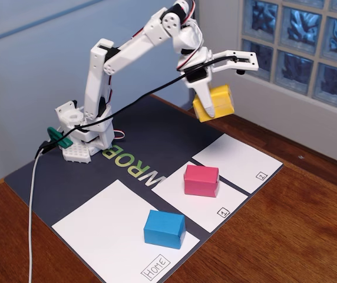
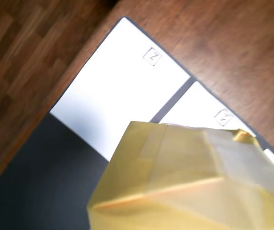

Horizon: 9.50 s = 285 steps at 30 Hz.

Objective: Move box yellow to home

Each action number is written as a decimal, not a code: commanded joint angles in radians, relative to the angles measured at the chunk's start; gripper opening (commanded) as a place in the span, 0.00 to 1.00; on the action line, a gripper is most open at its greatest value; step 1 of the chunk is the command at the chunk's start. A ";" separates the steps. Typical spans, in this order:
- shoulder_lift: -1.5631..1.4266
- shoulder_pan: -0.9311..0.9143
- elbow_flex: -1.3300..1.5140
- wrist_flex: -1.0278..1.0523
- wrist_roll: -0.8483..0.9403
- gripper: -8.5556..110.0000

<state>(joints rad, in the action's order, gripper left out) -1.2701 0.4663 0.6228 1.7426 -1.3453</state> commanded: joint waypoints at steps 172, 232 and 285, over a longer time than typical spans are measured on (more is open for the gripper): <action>-0.397 -0.884 1.229 -0.790 -0.347 0.42; -2.069 -0.417 2.256 -0.225 -0.121 0.07; -2.071 -0.417 2.416 -0.282 -0.166 0.07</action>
<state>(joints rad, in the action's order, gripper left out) -3.2873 0.0537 2.9759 1.4573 -1.5002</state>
